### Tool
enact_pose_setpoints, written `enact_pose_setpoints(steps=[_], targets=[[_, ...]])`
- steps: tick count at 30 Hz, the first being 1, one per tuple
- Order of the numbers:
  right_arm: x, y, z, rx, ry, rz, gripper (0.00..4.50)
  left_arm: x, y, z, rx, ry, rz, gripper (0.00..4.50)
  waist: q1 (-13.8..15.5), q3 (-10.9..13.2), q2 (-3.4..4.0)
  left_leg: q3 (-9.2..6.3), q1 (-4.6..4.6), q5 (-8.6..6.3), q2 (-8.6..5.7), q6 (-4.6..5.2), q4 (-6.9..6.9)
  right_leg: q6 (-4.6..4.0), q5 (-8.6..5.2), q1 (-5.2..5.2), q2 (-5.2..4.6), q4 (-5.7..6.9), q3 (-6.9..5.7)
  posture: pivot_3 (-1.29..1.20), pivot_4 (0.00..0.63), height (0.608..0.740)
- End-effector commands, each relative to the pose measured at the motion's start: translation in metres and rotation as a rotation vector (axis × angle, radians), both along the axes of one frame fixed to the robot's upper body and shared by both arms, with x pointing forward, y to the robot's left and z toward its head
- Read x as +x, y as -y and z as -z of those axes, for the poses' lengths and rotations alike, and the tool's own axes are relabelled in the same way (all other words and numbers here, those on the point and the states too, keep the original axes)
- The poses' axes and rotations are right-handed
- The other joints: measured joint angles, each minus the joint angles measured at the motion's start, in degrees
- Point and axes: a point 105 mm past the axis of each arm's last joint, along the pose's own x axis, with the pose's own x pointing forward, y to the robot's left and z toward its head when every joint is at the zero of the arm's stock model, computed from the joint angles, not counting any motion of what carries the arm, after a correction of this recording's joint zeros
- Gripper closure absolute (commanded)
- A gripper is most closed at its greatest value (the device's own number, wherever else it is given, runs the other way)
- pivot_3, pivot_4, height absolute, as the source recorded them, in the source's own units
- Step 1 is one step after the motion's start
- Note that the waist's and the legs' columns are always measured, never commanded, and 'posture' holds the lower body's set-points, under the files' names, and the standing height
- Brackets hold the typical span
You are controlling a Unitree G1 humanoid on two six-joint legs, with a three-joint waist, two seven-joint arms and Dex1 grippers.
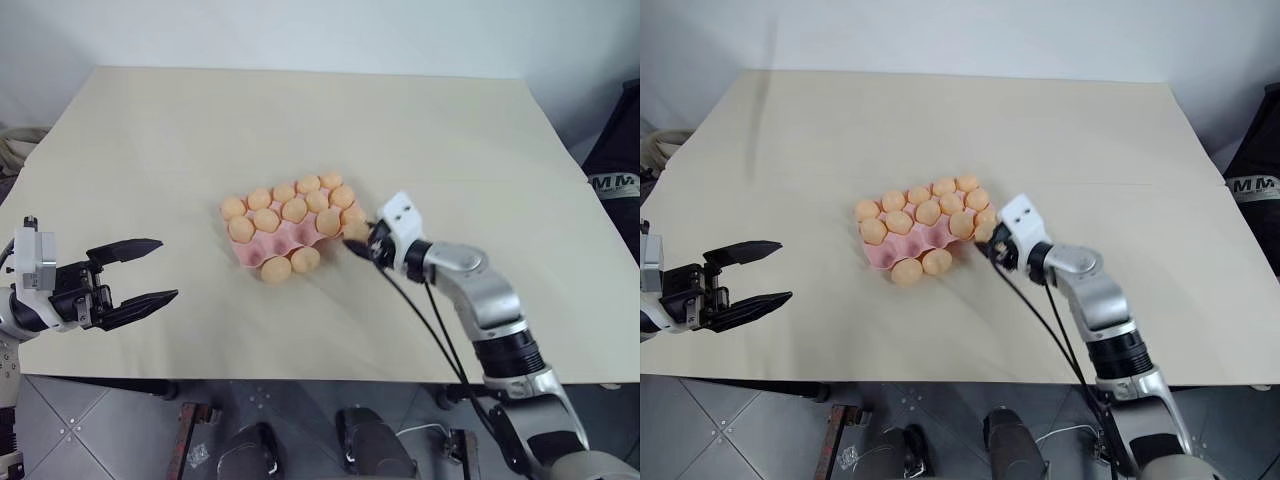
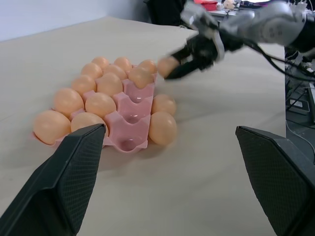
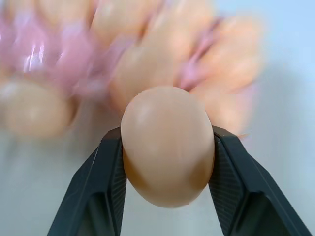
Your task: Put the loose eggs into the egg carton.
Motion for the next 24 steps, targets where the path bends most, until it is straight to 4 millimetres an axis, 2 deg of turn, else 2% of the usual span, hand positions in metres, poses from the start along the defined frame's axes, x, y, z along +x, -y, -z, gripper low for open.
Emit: enact_pose_setpoints(steps=[1, 6, 11, 16, 24], targets=[[-0.003, -0.023, -0.034, 0.060, 0.079, -0.050, 2.32, -0.001, 0.002, -0.009, 0.001, 0.057, 0.008, 0.00, -0.16, 0.00, -0.01, 0.00, 0.02, 0.01, 0.02, -0.01, 0.00, -0.01, 0.00, 0.00, 0.01, 0.04, -0.01, 0.00, 0.150, 0.740], [-0.003, -0.055, -0.042, 0.112, 0.067, -0.091, 2.32, -0.001, 0.003, -0.009, -0.002, 0.058, 0.008, 0.00, -0.19, -0.01, -0.01, -0.07, 0.01, 0.04, 0.04, -0.10, -0.05, -0.06, -0.03, -0.04, 0.02, 0.14, -0.08, 0.00, 0.150, 0.740], [-0.011, -0.081, -0.017, 0.072, 0.011, -0.173, 2.32, -0.005, 0.002, -0.008, -0.001, 0.058, -0.001, 0.00, -0.25, -0.01, -0.01, -0.06, -0.02, 0.03, 0.02, -0.10, -0.06, -0.06, -0.04, -0.08, 0.00, 0.14, -0.10, 0.00, 0.150, 0.740], [-0.014, -0.099, -0.003, 0.042, -0.007, -0.219, 2.32, -0.008, 0.000, -0.008, -0.001, 0.061, -0.016, 0.00, -0.47, -0.01, -0.02, -0.06, -0.02, 0.04, 0.03, -0.10, -0.02, -0.06, -0.04, -0.07, 0.01, 0.15, -0.10, 0.00, 0.150, 0.740], [-0.002, -0.102, 0.011, -0.015, 0.008, -0.197, 2.32, -0.012, 0.000, -0.008, 0.001, 0.064, -0.034, 0.00, -1.10, -0.01, -0.03, -0.07, -0.02, 0.04, 0.00, -0.10, -0.05, -0.06, -0.04, -0.06, -0.02, 0.15, -0.10, 0.00, 0.150, 0.740]])
